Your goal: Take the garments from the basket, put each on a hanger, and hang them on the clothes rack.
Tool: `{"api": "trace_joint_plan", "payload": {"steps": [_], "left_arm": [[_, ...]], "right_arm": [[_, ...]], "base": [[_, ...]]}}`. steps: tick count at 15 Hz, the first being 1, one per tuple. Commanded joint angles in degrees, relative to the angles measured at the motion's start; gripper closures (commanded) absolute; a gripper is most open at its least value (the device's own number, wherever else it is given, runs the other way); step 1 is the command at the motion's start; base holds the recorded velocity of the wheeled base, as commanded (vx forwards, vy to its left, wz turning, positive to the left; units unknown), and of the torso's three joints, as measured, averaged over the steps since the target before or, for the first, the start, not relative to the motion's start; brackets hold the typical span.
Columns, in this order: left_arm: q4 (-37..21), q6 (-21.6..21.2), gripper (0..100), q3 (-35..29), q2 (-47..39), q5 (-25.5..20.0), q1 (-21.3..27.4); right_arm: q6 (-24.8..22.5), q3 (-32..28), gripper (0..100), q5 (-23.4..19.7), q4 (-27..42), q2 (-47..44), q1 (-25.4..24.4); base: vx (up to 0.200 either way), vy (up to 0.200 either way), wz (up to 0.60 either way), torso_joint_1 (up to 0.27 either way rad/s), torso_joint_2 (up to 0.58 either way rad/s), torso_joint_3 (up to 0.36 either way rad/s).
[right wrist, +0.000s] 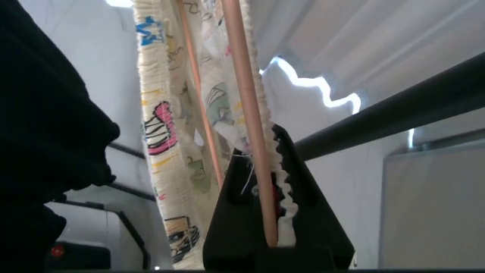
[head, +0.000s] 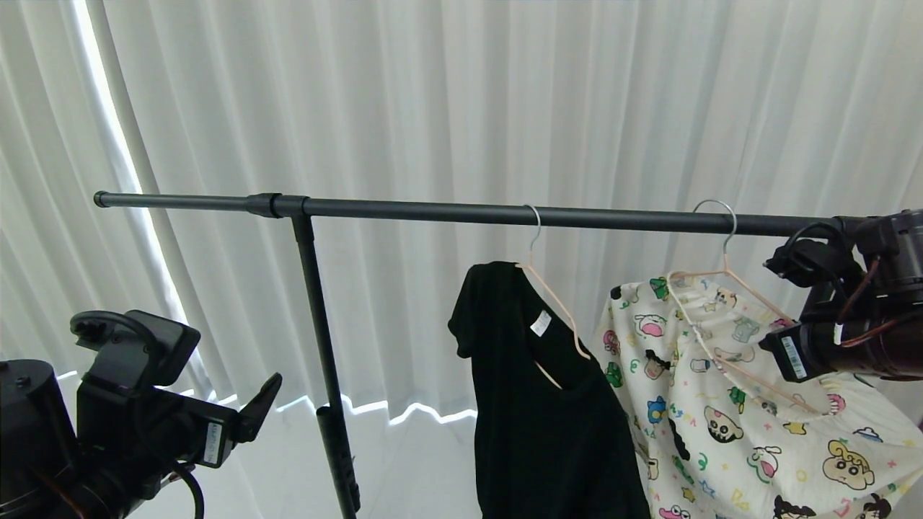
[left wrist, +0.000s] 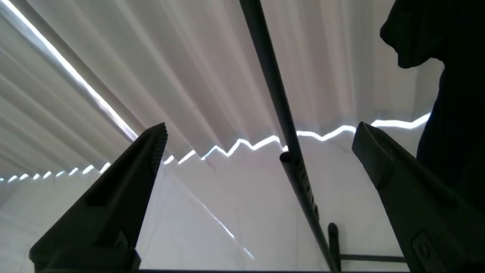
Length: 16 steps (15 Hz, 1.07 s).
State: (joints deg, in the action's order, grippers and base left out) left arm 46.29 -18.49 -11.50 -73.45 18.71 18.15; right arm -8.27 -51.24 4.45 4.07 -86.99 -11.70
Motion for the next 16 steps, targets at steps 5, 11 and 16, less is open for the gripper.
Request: {"api": "trace_joint_plan", "payload": {"steps": [5,11,16], "left_arm": [[0.03,0.04,0,-0.02,0.32,0.01,0.04],[0.03,0.04,0,0.16,0.41,0.01,-0.31],[0.03,-0.05,0,0.6,0.41,0.18,-0.31]], "right_arm": [[1.5,0.0,100,0.21,0.5,0.6,-1.39],[4.66,1.75,0,0.03,0.32,10.53,-1.74],[-2.02,8.79,0,9.26,5.51,20.81,-1.39]], "base": [[0.0,0.0,0.0,0.0,0.0,0.0],[0.0,0.0,0.0,0.0,0.0,0.0],[-0.08,0.0,0.0,0.001,0.0,0.002]]}}
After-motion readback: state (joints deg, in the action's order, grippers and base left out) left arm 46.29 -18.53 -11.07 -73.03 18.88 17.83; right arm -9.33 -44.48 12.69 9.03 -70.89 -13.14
